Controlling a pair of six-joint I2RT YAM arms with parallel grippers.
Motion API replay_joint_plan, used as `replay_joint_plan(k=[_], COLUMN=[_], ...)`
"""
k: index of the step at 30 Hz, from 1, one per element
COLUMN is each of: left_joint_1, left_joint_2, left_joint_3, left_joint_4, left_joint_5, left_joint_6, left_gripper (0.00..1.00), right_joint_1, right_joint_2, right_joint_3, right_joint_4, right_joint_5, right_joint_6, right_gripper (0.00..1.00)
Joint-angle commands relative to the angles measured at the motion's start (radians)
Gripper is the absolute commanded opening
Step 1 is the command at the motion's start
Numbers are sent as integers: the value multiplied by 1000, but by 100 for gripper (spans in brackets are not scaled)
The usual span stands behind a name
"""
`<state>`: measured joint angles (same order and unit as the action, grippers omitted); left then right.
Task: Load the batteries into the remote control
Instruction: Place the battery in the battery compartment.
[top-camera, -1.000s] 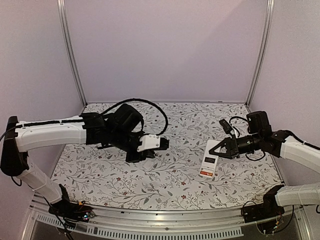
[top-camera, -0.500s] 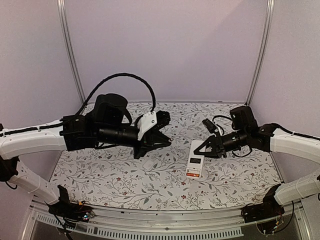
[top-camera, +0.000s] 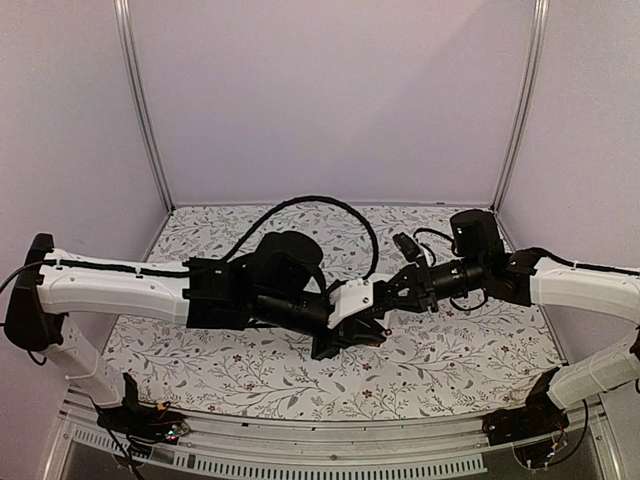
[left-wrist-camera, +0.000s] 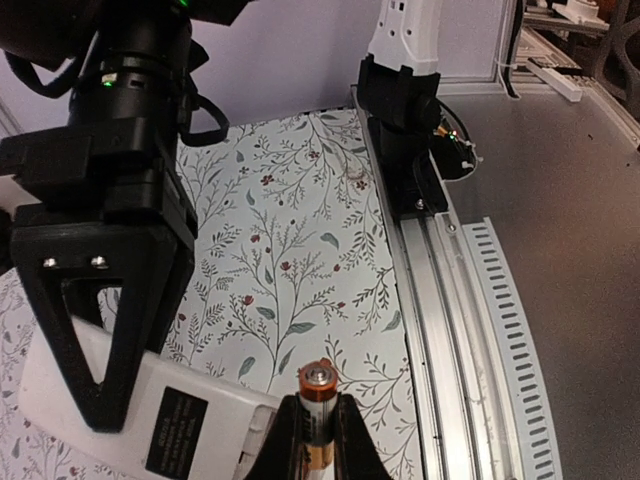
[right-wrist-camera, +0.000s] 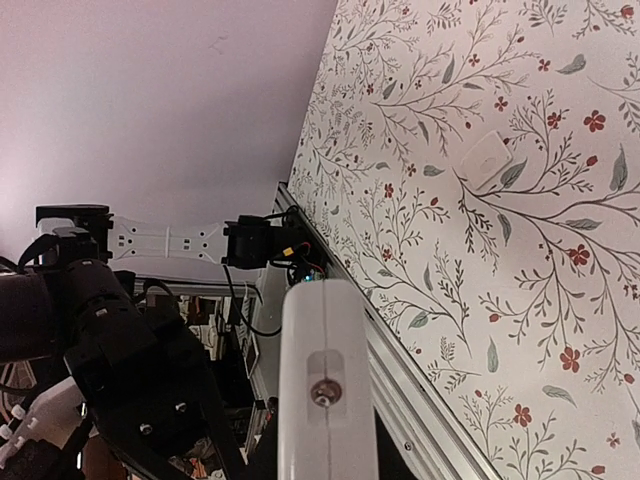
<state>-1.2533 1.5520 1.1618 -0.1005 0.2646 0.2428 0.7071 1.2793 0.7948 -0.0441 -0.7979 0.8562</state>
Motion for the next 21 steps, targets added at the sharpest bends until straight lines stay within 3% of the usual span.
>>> replay_joint_plan(k=[1,21], left_joint_1=[-18,-11], left_joint_2=[26,25], left_joint_3=[42,-17], left_joint_4=[-15,-50], left_joint_5=[-3,-110], left_joint_6=[28,140], left_gripper=[0,0], right_joint_1=[9,9], right_joint_2=[14,20], right_joint_3=[-13,-24], right_joint_4=[70,74], right_joint_5=[-3,-33], right_joint_6=[39,39], right_gripper=[0,0])
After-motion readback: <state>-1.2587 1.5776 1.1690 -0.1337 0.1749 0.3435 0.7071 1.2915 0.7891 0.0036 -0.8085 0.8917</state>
